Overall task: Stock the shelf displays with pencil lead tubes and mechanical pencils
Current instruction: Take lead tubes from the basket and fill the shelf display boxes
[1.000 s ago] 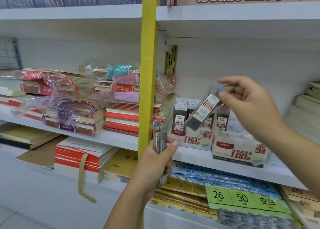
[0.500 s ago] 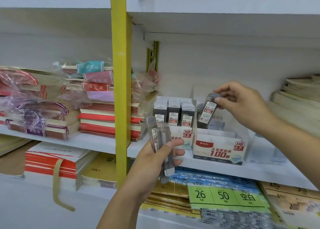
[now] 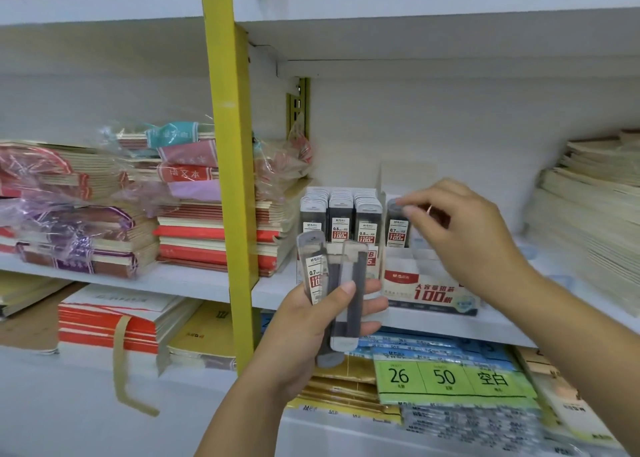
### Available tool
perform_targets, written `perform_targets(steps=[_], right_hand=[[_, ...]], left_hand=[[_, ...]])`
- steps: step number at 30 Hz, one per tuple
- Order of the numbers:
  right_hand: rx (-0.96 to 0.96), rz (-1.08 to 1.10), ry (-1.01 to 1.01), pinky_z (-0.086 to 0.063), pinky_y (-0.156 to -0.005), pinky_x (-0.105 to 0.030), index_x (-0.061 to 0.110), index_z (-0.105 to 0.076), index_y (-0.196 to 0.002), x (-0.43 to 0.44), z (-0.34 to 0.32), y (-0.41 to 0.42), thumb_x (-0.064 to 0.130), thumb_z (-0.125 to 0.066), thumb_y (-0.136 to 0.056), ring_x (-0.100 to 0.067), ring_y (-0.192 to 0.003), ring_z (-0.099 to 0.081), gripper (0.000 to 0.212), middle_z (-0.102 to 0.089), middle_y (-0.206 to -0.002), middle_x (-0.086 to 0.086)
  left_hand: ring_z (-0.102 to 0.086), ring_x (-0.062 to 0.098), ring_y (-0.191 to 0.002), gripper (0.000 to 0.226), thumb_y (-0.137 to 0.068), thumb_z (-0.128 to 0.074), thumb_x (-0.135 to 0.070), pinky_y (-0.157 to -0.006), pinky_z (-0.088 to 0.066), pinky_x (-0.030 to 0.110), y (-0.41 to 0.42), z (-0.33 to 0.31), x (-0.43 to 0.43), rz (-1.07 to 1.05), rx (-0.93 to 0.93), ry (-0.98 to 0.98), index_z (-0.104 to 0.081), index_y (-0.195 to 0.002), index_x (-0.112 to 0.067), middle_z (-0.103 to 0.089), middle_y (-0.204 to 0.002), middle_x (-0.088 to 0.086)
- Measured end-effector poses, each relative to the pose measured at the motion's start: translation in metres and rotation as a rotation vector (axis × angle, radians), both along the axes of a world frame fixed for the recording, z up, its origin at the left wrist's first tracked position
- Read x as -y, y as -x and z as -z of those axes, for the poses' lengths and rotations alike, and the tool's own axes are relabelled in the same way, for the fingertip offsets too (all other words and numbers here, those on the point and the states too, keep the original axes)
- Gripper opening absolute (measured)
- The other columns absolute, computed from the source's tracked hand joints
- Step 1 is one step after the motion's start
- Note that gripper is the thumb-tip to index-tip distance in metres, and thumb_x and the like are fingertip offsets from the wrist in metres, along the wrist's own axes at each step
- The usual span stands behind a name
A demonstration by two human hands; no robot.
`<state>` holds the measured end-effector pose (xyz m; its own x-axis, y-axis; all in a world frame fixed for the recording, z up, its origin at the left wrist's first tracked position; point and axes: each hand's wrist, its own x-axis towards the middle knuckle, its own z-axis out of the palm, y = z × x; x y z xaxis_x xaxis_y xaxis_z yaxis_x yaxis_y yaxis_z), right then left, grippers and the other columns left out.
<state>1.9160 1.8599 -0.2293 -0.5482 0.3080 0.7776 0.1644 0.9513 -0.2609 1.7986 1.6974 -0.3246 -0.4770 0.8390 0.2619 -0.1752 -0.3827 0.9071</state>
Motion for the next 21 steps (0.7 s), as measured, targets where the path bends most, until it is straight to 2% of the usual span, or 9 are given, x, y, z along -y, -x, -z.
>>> perform_targets(steps=[2,4,6,7,8,11,14,17,21], right_hand=[[-0.005,-0.16,0.123,-0.037,-0.072,-0.001,0.034,-0.067,-0.112,0.021,0.015,-0.007,0.027,-0.059,-0.092,0.012,-0.081,-0.052,0.022,-0.057,-0.085,0.026],[0.061,-0.298,0.3,-0.043,-0.07,-0.004,0.045,-0.062,-0.113,0.035,0.029,-0.011,0.026,-0.06,-0.093,0.007,-0.078,-0.057,0.028,-0.058,-0.087,0.032],[0.097,-0.401,0.506,-0.054,-0.073,-0.02,0.048,-0.065,-0.107,0.037,0.037,-0.012,0.019,-0.063,-0.092,-0.005,-0.075,-0.063,0.032,-0.064,-0.087,0.023],[0.084,-0.425,0.582,-0.057,-0.074,-0.029,0.044,-0.068,-0.105,0.036,0.039,-0.013,0.015,-0.065,-0.091,-0.01,-0.073,-0.065,0.033,-0.066,-0.088,0.015],[0.065,-0.442,0.636,-0.057,-0.072,-0.032,0.04,-0.069,-0.103,0.034,0.038,-0.015,0.01,-0.065,-0.09,-0.013,-0.071,-0.066,0.032,-0.068,-0.089,0.009],[0.031,-0.521,0.721,-0.05,-0.06,-0.022,0.029,-0.068,-0.102,0.029,0.037,-0.024,0.003,-0.063,-0.09,-0.012,-0.064,-0.064,0.03,-0.067,-0.084,0.007],[0.037,-0.577,0.786,-0.052,-0.063,-0.022,0.019,-0.065,-0.1,0.028,0.041,-0.03,0.003,-0.061,-0.091,-0.015,-0.068,-0.066,0.019,-0.068,-0.081,0.006],[0.007,-0.591,0.818,-0.055,-0.066,-0.023,0.009,-0.062,-0.094,0.028,0.045,-0.032,0.012,-0.068,-0.088,-0.018,-0.072,-0.069,0.009,-0.071,-0.081,-0.003],[-0.045,-0.555,0.823,-0.056,-0.07,-0.018,0.01,-0.066,-0.092,0.026,0.043,-0.04,-0.006,-0.064,-0.085,-0.01,-0.09,-0.071,0.018,-0.075,-0.094,0.001]], left_hand=[[-0.071,0.03,-0.112,0.034,-0.093,-0.064,-0.032,-0.081,-0.061,0.034,-0.006,-0.002,0.001,0.022,-0.003,-0.008,-0.068,-0.124,-0.019,-0.073,-0.122,0.01],[-0.071,0.031,-0.111,0.03,-0.091,-0.066,-0.034,-0.08,-0.061,0.034,-0.012,-0.004,0.002,0.059,0.004,-0.005,-0.071,-0.12,-0.025,-0.073,-0.122,0.011],[-0.071,0.031,-0.11,0.03,-0.089,-0.069,-0.035,-0.078,-0.061,0.033,-0.017,-0.004,0.001,0.085,0.002,0.007,-0.072,-0.118,-0.027,-0.073,-0.122,0.011],[-0.071,0.031,-0.11,0.031,-0.089,-0.069,-0.036,-0.077,-0.061,0.033,-0.018,-0.003,0.001,0.09,-0.003,0.016,-0.072,-0.118,-0.026,-0.073,-0.122,0.011],[-0.072,0.03,-0.11,0.033,-0.089,-0.068,-0.037,-0.077,-0.062,0.033,-0.02,-0.002,0.002,0.092,-0.012,0.029,-0.071,-0.12,-0.025,-0.073,-0.121,0.01],[-0.073,0.025,-0.107,0.041,-0.09,-0.064,-0.042,-0.072,-0.06,0.027,-0.021,-0.001,0.005,0.086,-0.068,0.098,-0.066,-0.125,-0.021,-0.075,-0.118,0.008],[-0.073,0.016,-0.092,0.048,-0.084,-0.072,-0.045,-0.059,-0.053,0.021,-0.019,0.0,0.008,0.059,-0.102,0.135,-0.065,-0.123,-0.017,-0.076,-0.113,0.008],[-0.069,0.009,-0.079,0.058,-0.073,-0.084,-0.044,-0.058,-0.049,0.023,-0.018,0.0,0.009,-0.026,-0.176,0.171,-0.062,-0.121,-0.02,-0.077,-0.108,0.005],[-0.068,0.01,-0.074,0.043,-0.067,-0.087,-0.033,-0.053,-0.048,0.021,-0.014,0.002,0.013,-0.072,-0.126,0.183,-0.072,-0.107,-0.035,-0.077,-0.094,0.0]])
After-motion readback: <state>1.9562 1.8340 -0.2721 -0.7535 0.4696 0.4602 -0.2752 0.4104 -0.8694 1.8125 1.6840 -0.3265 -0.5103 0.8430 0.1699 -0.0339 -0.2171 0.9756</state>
